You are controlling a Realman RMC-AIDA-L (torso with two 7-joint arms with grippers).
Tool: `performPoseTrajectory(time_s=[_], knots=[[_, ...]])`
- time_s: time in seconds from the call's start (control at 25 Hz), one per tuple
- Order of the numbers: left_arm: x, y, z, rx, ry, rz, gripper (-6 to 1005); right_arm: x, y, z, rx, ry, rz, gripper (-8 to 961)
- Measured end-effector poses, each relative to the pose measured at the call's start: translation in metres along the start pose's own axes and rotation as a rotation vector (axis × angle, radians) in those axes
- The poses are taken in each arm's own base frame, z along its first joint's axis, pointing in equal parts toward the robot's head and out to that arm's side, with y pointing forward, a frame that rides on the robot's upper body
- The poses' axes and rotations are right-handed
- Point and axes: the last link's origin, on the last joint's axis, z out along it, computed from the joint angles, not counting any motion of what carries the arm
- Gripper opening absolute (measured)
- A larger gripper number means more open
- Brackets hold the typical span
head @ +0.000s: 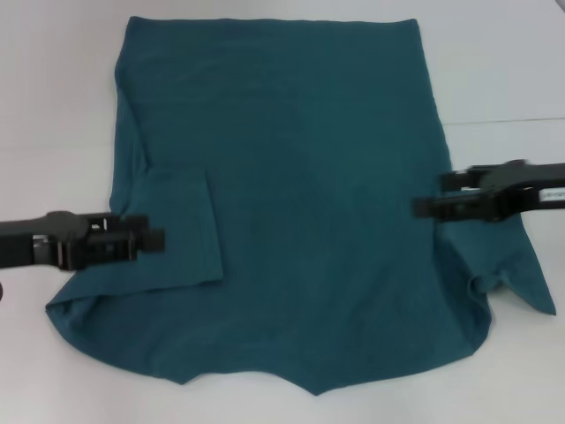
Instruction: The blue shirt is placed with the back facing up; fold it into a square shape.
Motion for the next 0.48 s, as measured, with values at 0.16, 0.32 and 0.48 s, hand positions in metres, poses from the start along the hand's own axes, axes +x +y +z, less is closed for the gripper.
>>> performPoseTrajectory(time_s=[0.16, 0.32, 0.48], knots=[[-0.004, 0.005, -0.001, -0.037, -0.02, 0.03, 590, -0.011, -0.005, -0.021, 0.134, 0.125, 0.097, 876], [-0.008, 0.005, 0.0, -0.04, -0.033, 0.031, 617, -0.012, -0.009, -0.031, 0.244, 0.324, 0.215, 876], [-0.013, 0.007, 0.007, -0.05, -0.072, 0.039, 628, -0.007, -0.013, -0.03, 0.351, 0.481, 0.295, 877]])
